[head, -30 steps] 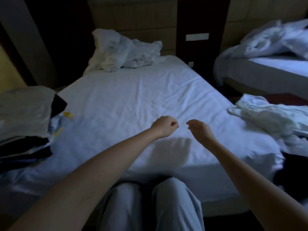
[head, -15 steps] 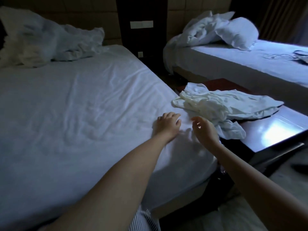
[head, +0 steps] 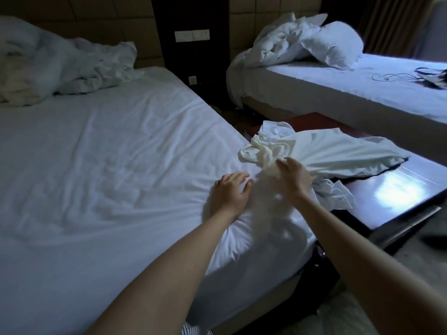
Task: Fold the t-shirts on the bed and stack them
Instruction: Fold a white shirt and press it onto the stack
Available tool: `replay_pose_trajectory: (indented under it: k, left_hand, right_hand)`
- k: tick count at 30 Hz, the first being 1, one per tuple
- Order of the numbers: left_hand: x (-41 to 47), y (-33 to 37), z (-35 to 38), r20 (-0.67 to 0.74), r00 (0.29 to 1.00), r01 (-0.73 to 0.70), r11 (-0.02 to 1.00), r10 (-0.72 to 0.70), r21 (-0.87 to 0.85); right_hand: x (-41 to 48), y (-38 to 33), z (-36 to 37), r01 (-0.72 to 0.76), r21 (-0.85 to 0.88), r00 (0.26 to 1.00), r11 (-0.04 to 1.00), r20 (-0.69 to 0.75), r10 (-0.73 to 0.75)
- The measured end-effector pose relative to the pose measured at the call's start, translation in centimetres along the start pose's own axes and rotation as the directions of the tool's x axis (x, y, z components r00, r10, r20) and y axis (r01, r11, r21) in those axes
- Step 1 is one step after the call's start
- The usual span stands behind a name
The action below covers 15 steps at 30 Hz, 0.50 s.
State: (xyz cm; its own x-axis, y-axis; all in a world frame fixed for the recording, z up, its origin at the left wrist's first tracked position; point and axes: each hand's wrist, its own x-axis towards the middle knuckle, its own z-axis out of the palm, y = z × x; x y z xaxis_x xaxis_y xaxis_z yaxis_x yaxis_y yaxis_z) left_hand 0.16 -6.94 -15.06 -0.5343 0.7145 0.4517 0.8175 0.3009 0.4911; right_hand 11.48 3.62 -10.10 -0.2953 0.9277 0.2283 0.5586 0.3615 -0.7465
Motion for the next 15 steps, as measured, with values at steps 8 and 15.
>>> replay_pose_trajectory:
  k: [8, 15]
  left_hand:
    - [0.1, 1.3, -3.1, 0.410, 0.883, 0.397, 0.830, -0.229, -0.392]
    - [-0.8, 3.3, -7.3, 0.464, 0.791, 0.584, 0.266, -0.398, -0.767]
  right_hand:
    - [-9.3, -1.6, 0.6, 0.097, 0.397, 0.990, 0.913, 0.054, -0.129]
    - [-11.7, -3.9, 0.3, 0.019, 0.577, 0.953, 0.816, 0.237, -0.190]
